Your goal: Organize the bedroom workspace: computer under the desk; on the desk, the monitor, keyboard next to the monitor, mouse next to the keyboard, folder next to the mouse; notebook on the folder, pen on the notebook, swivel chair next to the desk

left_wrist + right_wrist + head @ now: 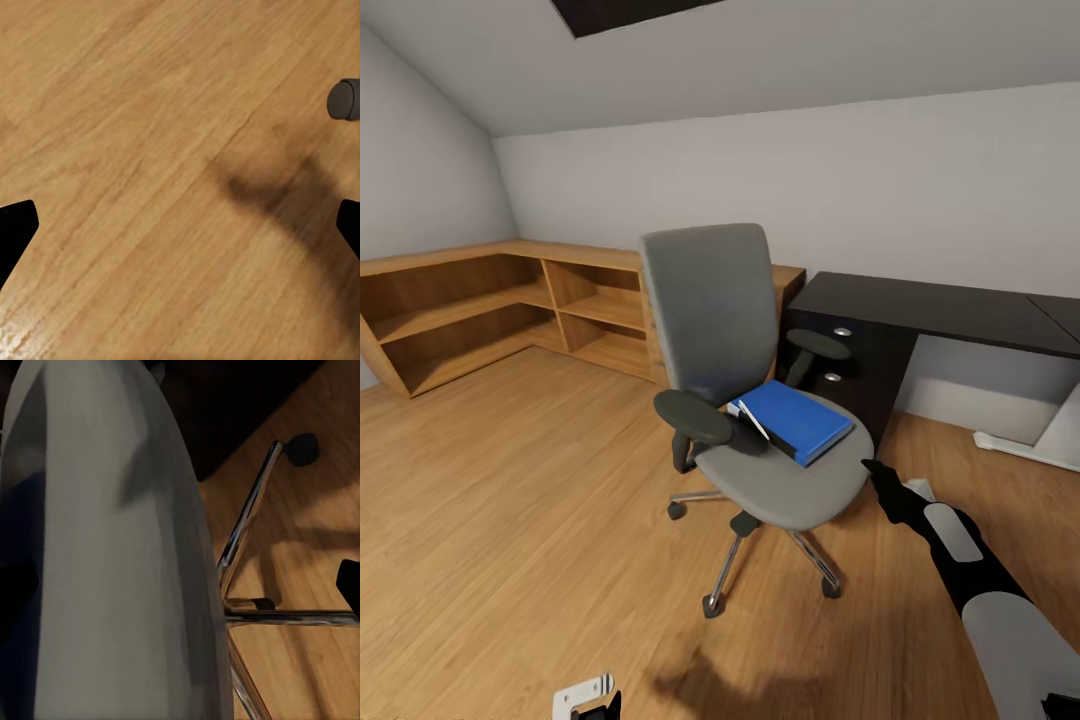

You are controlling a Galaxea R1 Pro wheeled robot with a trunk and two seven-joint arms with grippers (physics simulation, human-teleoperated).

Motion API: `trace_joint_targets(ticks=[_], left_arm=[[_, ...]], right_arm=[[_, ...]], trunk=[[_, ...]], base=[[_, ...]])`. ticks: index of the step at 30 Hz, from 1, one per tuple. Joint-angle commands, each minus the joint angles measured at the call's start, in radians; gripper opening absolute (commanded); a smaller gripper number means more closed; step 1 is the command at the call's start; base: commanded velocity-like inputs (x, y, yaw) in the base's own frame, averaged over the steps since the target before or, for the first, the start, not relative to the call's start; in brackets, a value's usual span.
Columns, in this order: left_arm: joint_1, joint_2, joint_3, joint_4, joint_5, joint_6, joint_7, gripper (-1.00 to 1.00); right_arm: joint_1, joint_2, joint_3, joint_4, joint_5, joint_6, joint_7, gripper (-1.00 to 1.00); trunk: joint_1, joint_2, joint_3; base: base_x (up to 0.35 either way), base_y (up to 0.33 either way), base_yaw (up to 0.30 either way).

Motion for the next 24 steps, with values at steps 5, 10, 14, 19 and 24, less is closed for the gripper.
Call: trace_joint_targets(ticks=[5,10,14,19,24], left_arm=[[0.000,-0.001,0.001,-0.002,0.010,0.006,0.002,1.00],[0.000,-0.001,0.002,-0.002,0.010,0.006,0.002,1.00],[0.000,-0.001,0.002,-0.002,0.010,0.006,0.002,1.00],[0.000,-0.001,0.002,-0.002,0.010,0.006,0.002,1.00],[0.000,-0.001,0.002,-0.002,0.009,0.006,0.001,1.00]], right_arm=[[0.000,0.002,0.000,0.010,-0.010,0.004,-0.008,1.00],[0.000,0.003,0.001,0.030,-0.010,0.004,-0.006,1.00],[0.000,0.003,0.001,0.034,-0.010,0.004,-0.005,1.00],[0.000,0.003,0.001,0.036,-0.010,0.004,-0.005,1.00],[0.001,0.003,0.001,0.036,-0.010,0.004,-0.005,1.00]], trunk=[[0.000,0.000,-0.001],[0.000,0.000,-0.001],[0.000,0.000,-0.001],[0.000,0.000,-0.001],[0.000,0.000,-0.001]], base=[[0.000,0.000,0.025],[0.000,0.000,0.159],[0.000,0.000,0.183],[0.000,0.000,0.182],[0.000,0.000,0.170]])
